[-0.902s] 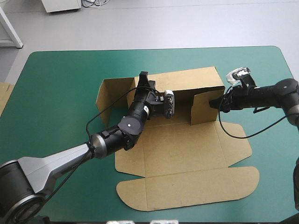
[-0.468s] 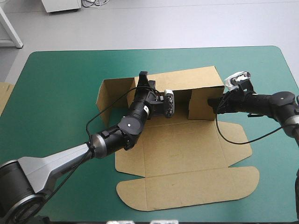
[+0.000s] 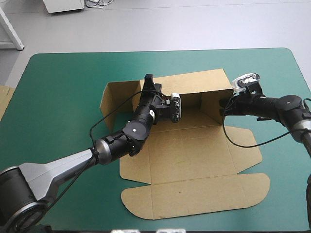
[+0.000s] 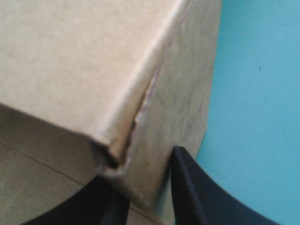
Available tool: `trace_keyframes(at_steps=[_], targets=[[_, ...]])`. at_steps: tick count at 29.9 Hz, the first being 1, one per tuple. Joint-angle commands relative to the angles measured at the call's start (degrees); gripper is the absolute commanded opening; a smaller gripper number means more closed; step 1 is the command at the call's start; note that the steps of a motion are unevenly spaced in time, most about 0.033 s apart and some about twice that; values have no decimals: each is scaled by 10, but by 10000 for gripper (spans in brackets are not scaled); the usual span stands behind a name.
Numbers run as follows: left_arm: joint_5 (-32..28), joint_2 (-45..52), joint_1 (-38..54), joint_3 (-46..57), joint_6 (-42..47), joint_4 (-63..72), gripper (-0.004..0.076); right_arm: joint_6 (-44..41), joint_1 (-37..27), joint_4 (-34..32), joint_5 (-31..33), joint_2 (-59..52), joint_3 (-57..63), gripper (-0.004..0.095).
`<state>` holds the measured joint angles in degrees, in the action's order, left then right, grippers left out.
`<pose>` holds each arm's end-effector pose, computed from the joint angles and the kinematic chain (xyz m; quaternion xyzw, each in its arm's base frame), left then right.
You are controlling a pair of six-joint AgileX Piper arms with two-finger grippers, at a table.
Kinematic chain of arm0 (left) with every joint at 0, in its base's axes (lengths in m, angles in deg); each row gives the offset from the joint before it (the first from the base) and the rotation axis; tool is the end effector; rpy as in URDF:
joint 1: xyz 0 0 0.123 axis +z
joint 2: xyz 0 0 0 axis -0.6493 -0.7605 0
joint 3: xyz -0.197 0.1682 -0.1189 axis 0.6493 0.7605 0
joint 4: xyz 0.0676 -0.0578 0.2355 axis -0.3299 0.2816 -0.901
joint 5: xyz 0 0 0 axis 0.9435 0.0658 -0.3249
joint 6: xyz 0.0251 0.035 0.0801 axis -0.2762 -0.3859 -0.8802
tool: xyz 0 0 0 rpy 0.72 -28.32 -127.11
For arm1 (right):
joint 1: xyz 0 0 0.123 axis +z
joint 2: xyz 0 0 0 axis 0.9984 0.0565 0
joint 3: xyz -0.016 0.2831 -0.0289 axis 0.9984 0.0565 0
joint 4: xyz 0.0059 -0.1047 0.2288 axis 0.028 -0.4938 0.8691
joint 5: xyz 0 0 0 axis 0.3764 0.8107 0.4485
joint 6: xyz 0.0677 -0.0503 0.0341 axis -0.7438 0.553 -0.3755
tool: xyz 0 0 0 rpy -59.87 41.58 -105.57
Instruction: Fold the box
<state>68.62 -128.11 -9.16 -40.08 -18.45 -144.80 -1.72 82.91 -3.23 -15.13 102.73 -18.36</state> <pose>0.2794 -0.2601 0.2920 0.6184 0.5178 0.3069 0.5053 0.3311 0.0256 0.2709 -0.1947 0.8683 0.1840 0.4175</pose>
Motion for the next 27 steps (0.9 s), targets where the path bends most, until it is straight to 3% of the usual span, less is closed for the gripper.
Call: trace_keyframes(at_steps=[1, 7, 19, 23, 27], targets=[[-29, 15, -6, -12, 12, 1, -10, 1, 3, 24, 33, -23, -12, 133], [-29, 15, -6, -12, 12, 1, -10, 4, 3, 31, 44, -23, -12, -14], [-29, 16, -6, -12, 12, -9, 3, 1, 32, 27, 24, -23, -12, -14], [-32, 20, -7, -12, 12, -9, 104, 1, 33, 30, 25, -23, -12, -14], [-47, 33, -7, -12, 12, -9, 318, 0, 33, 30, 17, -23, -12, -14]])
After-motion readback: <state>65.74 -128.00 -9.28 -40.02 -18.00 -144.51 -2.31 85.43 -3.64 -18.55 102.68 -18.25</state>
